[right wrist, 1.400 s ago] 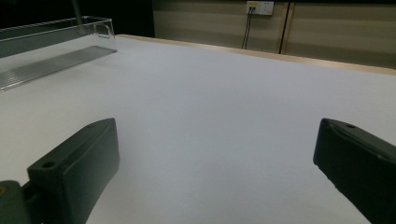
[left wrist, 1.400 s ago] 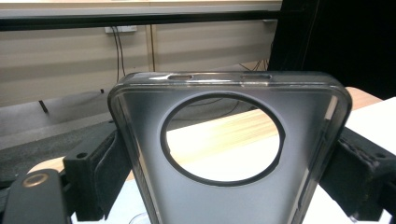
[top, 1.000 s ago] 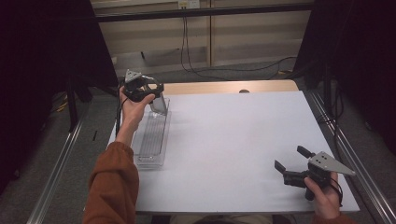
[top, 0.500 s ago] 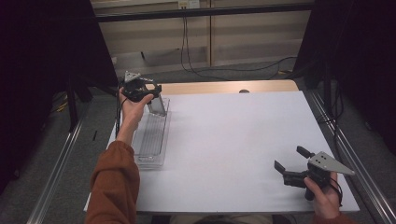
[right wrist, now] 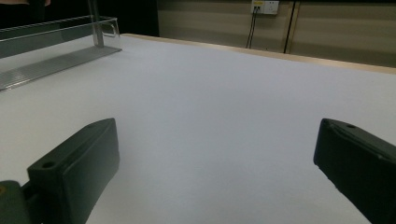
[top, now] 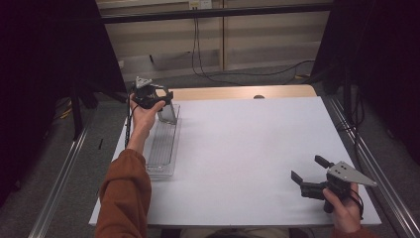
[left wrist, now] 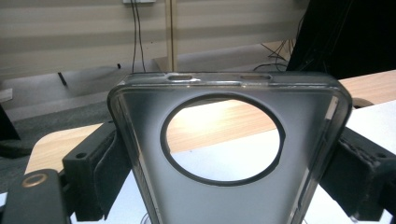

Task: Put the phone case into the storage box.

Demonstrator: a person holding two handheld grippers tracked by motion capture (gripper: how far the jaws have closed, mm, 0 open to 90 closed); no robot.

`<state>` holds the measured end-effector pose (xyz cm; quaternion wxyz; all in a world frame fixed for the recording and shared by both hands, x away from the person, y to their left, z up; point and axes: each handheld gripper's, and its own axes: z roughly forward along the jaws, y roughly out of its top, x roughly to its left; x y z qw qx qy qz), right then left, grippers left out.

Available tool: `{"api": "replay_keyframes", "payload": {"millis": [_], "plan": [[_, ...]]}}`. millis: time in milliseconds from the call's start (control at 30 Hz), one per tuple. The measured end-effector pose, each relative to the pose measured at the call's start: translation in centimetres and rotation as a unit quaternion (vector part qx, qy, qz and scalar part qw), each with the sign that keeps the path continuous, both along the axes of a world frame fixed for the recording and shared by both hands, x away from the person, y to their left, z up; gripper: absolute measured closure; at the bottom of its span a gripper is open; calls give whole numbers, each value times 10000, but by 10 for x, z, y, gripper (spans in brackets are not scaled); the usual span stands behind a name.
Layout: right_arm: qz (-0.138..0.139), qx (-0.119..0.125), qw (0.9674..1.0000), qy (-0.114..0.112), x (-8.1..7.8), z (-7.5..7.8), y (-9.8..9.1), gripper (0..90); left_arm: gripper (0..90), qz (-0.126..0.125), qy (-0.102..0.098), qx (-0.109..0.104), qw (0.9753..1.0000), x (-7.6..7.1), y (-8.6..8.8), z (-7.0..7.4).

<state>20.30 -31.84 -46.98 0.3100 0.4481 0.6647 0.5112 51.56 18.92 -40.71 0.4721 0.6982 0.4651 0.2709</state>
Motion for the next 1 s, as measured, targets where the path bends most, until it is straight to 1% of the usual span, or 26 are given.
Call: {"api": "replay_keyframes", "payload": {"millis": [100,133,233,267,367,467,500,533,600,633,700,767,833,900,933,1000], "plan": [[2,0,10000,-21,0,0,0,0,115,8,-5,11,10000,0,0,-1],[9,5,10000,2,0,0,0,0,115,-1,-6,16,10000,1,0,-1],[13,2,10000,2,0,0,0,0,112,53,0,0,10000,1,-3,-1],[22,8,10000,11,0,0,0,0,110,103,8,65,9999,2,-3,0],[18,18,10000,21,0,0,1,0,107,71,28,46,10000,4,-4,-1],[24,6,10000,8,0,0,0,0,103,94,30,9,10000,5,-6,-2],[28,16,10000,23,0,0,0,0,103,73,38,-41,10000,6,-7,-3],[33,7,10000,11,0,0,0,0,104,128,49,-2,9999,6,-9,-4],[46,24,10000,27,0,0,0,0,105,134,-15,-33,9999,6,-11,-4],[37,18,10000,18,0,0,0,0,103,172,-31,24,9998,7,-12,-5],[53,19,10000,22,0,0,0,0,104,142,-9,-26,9999,8,-14,-6],[52,21,10000,22,0,0,0,0,103,147,13,6,9999,9,-14,-5],[76,11,10000,20,0,0,0,0,97,244,-32,93,9997,10,-16,-5],[84,15,10000,22,0,0,0,0,93,282,-51,-24,9996,13,-16,-5],[69,38,10000,26,0,0,0,0,93,287,-32,54,9996,13,-15,-4],[94,28,10000,16,0,-1,0,0,93,259,-24,13,9997,15,-16,-5]]}}
